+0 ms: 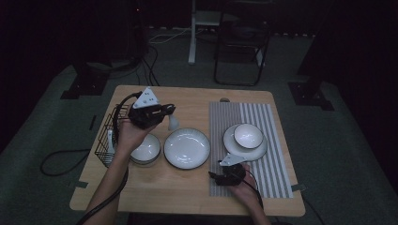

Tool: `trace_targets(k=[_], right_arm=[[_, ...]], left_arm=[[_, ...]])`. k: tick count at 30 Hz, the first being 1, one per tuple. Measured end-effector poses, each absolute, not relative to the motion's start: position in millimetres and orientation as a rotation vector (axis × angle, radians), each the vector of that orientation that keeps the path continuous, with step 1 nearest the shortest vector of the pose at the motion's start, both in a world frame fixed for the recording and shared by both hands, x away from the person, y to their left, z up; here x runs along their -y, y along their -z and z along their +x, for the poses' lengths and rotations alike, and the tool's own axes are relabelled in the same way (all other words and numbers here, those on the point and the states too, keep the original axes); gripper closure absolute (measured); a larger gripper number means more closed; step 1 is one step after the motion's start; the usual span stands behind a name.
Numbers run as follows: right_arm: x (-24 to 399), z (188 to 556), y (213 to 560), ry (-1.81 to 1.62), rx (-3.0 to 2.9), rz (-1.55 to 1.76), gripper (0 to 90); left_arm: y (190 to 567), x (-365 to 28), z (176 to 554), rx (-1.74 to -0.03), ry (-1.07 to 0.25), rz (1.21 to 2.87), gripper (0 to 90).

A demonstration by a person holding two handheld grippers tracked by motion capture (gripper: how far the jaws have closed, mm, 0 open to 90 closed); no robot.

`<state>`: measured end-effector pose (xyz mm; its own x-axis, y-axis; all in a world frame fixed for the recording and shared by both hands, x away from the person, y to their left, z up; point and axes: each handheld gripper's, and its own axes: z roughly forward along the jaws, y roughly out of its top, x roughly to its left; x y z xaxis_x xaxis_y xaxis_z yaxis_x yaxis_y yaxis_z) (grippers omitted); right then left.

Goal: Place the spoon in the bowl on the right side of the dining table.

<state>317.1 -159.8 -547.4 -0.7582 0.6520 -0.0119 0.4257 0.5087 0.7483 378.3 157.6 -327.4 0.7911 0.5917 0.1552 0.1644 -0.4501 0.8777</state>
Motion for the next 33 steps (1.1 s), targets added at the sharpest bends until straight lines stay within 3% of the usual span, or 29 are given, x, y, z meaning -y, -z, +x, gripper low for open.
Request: trace_targets(k=[33], right_arm=[[160,317,547,-1.102,-2.463,0.906,36.2]], left_arm=[[331,-131,393,-0.526,-0.517,2.002,84.9]])
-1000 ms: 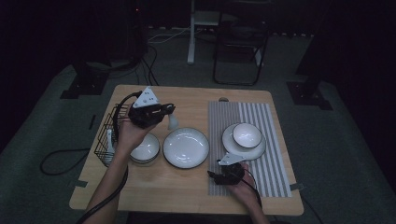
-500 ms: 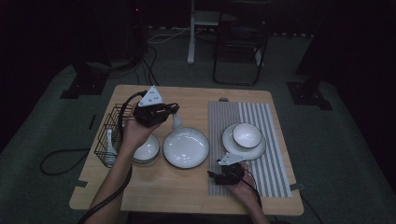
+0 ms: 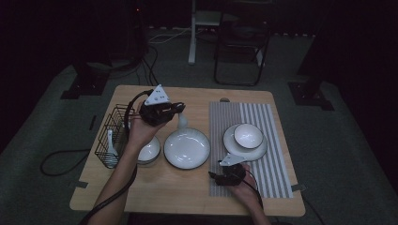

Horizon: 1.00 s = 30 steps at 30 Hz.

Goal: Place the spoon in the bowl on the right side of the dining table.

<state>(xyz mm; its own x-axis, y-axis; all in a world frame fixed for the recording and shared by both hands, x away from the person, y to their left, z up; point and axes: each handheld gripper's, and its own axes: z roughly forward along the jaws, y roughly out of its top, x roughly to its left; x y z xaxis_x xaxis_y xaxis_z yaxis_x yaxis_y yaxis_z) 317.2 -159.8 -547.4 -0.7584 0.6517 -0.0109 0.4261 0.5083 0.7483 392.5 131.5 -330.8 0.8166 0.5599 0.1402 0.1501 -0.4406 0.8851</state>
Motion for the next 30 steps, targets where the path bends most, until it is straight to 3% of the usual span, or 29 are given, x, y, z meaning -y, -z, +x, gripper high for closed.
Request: trace_targets(k=[30], right_arm=[[160,318,547,-1.104,-2.464,0.909,36.1]], left_arm=[[338,-96,405,-0.471,-0.467,1.998,84.9]])
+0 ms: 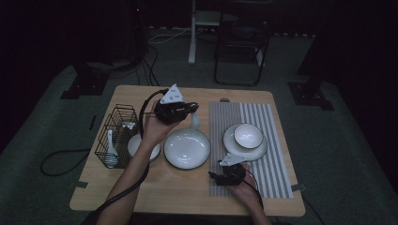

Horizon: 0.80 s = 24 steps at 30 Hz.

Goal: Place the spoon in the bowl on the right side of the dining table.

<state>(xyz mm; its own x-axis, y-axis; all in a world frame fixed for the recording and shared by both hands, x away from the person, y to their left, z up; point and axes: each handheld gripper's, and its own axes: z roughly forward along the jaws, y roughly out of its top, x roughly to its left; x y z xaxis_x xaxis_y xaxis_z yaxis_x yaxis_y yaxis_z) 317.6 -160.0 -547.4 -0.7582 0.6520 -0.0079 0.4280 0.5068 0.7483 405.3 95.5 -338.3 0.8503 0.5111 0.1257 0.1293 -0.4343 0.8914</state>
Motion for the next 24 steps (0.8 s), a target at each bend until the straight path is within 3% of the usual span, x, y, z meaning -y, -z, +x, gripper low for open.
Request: trace_targets(k=[7,14,24], right_arm=[[160,318,548,-1.105,-2.475,0.902,33.3],[158,318,548,-1.108,-2.517,0.862,21.6],[157,316,548,-1.091,-2.533,0.813,14.8]], left_arm=[[341,-87,408,-0.461,-0.454,1.997,84.9],[343,-82,410,-0.455,-0.443,1.999,84.9],[343,-75,413,-0.434,-0.431,1.984,84.8]])
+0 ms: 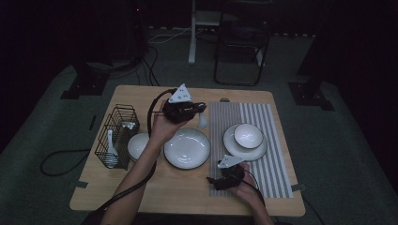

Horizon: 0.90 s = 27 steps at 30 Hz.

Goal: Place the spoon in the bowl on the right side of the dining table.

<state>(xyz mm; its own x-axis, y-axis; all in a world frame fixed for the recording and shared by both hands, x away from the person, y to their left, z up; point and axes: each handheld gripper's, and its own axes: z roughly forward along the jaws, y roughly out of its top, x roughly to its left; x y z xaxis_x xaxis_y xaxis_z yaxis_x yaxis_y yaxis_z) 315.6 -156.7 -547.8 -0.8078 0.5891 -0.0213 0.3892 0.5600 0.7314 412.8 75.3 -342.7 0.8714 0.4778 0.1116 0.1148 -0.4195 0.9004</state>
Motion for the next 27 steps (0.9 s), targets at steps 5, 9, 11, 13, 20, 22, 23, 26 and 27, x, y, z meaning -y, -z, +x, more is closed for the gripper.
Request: trace_targets(k=[5,9,11,13,20,22,23,26,27], right_arm=[[161,313,547,-1.085,-2.533,0.817,13.9],[166,311,544,-1.085,-2.529,0.813,13.2],[167,310,545,-1.068,-2.527,0.815,13.1],[169,309,546,-1.067,-2.526,0.819,13.2],[171,308,548,-1.08,-2.531,0.827,13.2],[171,308,548,-1.08,-2.527,0.829,13.2],[171,309,548,-1.081,-2.53,0.828,13.2],[171,309,548,-1.08,-2.533,0.826,13.2],[171,309,548,-1.081,-2.534,0.826,13.2]], left_arm=[[343,-66,414,-0.414,-0.421,1.979,84.9],[344,-59,416,-0.407,-0.412,1.974,84.8],[344,-55,417,-0.402,-0.408,1.97,84.8],[344,-51,418,-0.392,-0.404,1.974,84.8],[346,-39,421,-0.371,-0.395,1.979,84.9],[346,-37,421,-0.365,-0.393,1.978,84.9],[346,-35,421,-0.358,-0.393,1.98,84.9],[346,-32,422,-0.349,-0.392,1.985,84.9],[346,-32,423,-0.347,-0.393,1.987,84.8]])
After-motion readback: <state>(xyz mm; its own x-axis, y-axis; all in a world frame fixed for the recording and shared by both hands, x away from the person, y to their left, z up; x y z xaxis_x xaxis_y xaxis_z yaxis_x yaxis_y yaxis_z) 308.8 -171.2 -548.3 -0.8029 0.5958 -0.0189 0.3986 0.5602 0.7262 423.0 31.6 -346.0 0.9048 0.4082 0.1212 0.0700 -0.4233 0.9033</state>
